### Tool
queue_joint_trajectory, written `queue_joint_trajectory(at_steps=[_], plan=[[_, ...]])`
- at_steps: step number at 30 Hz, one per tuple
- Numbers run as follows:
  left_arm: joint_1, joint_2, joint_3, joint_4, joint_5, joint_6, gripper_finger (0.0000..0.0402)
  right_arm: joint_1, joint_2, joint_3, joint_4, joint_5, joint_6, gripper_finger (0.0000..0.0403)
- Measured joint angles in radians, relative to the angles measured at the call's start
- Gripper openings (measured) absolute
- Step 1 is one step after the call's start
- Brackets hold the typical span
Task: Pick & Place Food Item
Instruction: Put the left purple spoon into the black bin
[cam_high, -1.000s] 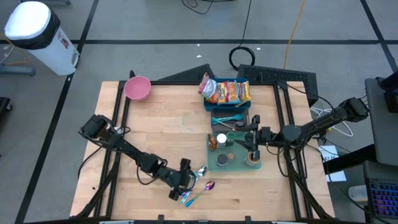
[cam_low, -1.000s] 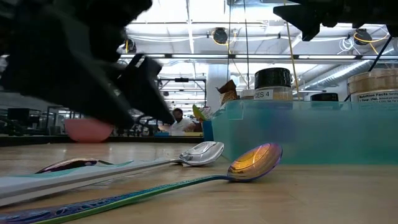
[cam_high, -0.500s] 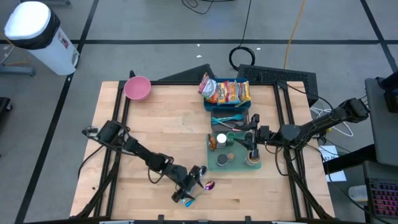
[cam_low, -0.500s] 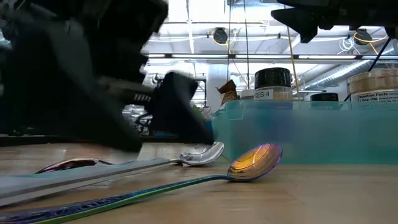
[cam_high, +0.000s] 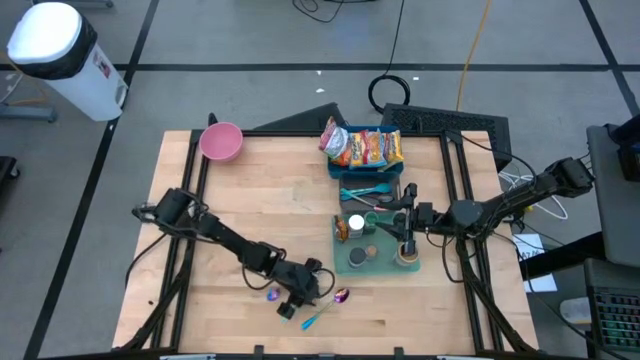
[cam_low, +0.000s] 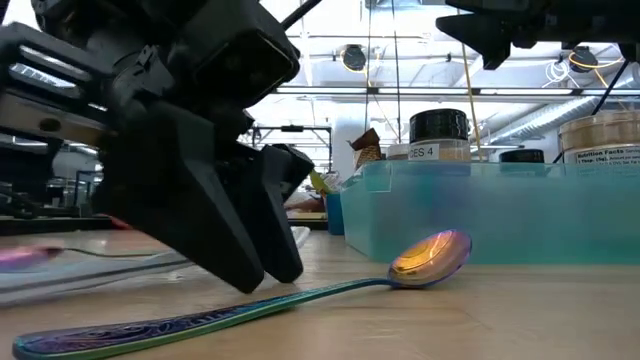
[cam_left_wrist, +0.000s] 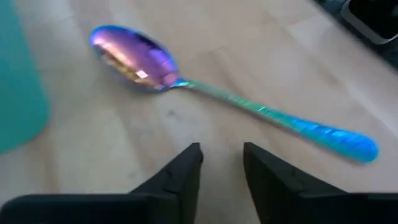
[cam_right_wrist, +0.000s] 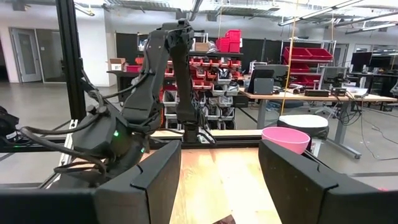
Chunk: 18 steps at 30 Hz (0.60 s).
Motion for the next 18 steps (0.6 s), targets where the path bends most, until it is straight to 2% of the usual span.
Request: queue_joint_trajectory(at_steps=[11,15,18], plan=[[0.018,-0.157,-0.008,-0.321,-0.294,0.001,0.0031,0.000,0.000,0.000,-0.008,-0.001,0.000,0.0208],[0.012,-0.267,-0.008,-0.382,-0.326,-0.065,0.0006,0.000,0.000,0.000,-0.008,-0.001,0.000,0.0208],[-0.013,-0.350,-0.007,-0.436,-0.329,-0.199,0.0009,0.000,0.000,0.000,-0.007,-0.001,0.000,0.0208]])
